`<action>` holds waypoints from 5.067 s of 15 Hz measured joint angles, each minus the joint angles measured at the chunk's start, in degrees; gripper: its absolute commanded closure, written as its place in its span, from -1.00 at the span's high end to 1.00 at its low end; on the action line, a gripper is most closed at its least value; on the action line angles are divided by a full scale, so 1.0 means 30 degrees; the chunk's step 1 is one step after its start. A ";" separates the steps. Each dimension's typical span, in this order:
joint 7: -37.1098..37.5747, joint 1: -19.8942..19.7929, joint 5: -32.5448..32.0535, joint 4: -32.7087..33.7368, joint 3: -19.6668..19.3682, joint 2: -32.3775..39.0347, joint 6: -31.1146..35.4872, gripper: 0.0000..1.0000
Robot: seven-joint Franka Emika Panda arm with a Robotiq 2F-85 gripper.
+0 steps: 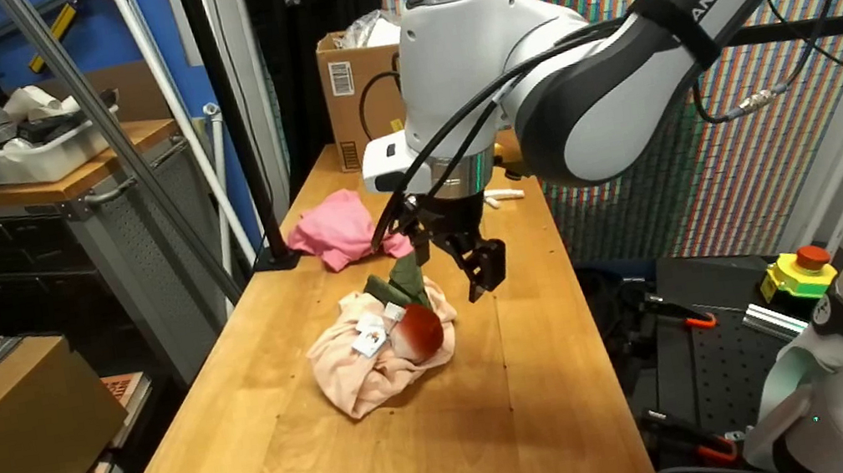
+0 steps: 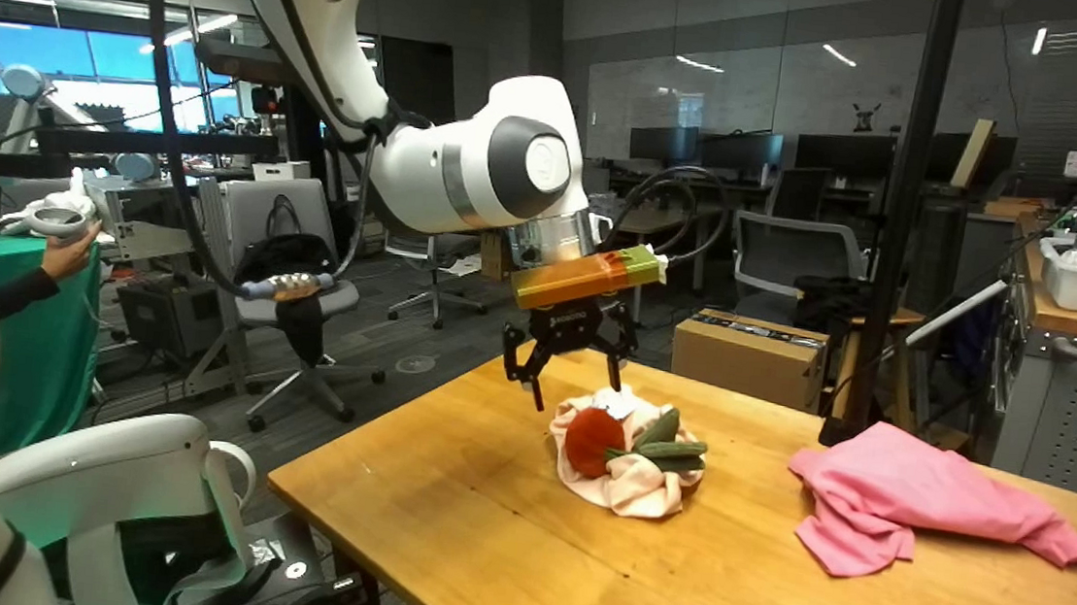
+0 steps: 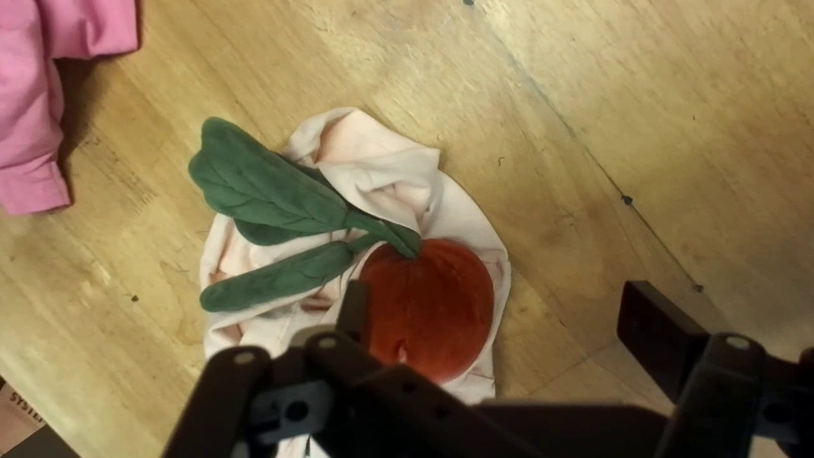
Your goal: Spread the objects and the clothes across the table
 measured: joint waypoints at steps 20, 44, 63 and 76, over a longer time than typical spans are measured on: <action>1.4218 0.0453 -0.8524 0.2238 -0.0100 0.3754 0.1165 1.00; 1.4501 0.0471 -0.4588 0.2634 -0.0100 0.5064 0.1604 1.00; 1.4541 0.0637 -0.4466 0.2803 -0.0563 0.5182 0.1205 -0.93; 1.4538 0.1462 -0.4466 0.2834 0.0075 0.2001 -0.3223 -0.92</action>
